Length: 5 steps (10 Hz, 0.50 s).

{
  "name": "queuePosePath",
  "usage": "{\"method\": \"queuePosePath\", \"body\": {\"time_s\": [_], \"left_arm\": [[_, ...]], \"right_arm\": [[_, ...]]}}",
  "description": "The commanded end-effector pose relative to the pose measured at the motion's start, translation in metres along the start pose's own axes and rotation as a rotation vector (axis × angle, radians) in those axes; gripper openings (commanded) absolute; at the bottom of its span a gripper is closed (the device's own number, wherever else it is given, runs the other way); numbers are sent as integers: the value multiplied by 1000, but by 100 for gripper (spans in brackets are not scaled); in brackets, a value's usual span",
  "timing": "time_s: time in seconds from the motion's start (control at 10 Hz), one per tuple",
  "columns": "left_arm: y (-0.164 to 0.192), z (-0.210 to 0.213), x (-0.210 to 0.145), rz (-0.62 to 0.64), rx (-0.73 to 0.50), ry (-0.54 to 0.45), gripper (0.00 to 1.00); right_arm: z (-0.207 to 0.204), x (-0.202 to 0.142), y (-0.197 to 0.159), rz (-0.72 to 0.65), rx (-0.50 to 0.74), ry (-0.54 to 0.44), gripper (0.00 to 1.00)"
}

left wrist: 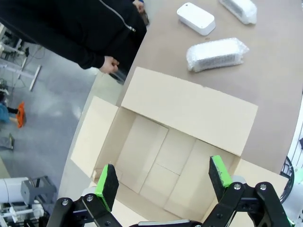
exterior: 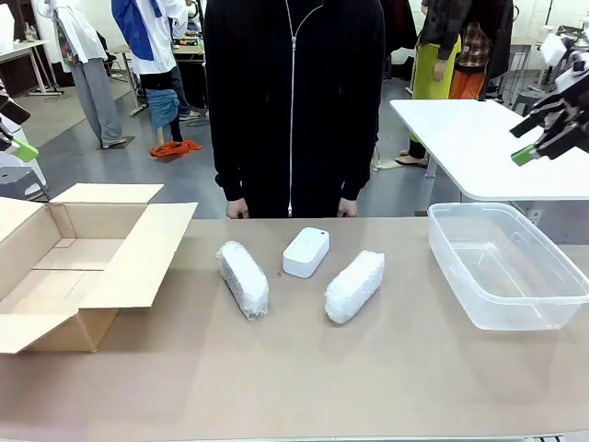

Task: Separate and place wrapped and unwrapped clocks.
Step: Pick up the Digital clock indicated by the person.

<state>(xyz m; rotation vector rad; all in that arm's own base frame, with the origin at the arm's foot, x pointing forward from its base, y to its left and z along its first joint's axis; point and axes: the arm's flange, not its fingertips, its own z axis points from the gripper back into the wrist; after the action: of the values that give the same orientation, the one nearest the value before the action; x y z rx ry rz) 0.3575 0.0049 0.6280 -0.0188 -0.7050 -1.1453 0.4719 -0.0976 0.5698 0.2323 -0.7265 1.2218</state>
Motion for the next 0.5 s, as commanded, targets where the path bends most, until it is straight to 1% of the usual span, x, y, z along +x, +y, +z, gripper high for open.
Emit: {"method": "queuePosePath", "body": {"time_s": [0.0,0.2,0.4], "left_arm": [[0,15,-17,-76,-52,-97,100],[1,20,-28,-91,-56,-94,100],[-1,13,-31,-73,-55,-70,100]], "right_arm": [[0,-5,1,10,10,-51,100],[-9,-6,3,8,27,-47,100],[-14,-4,5,22,39,-46,100]]}}
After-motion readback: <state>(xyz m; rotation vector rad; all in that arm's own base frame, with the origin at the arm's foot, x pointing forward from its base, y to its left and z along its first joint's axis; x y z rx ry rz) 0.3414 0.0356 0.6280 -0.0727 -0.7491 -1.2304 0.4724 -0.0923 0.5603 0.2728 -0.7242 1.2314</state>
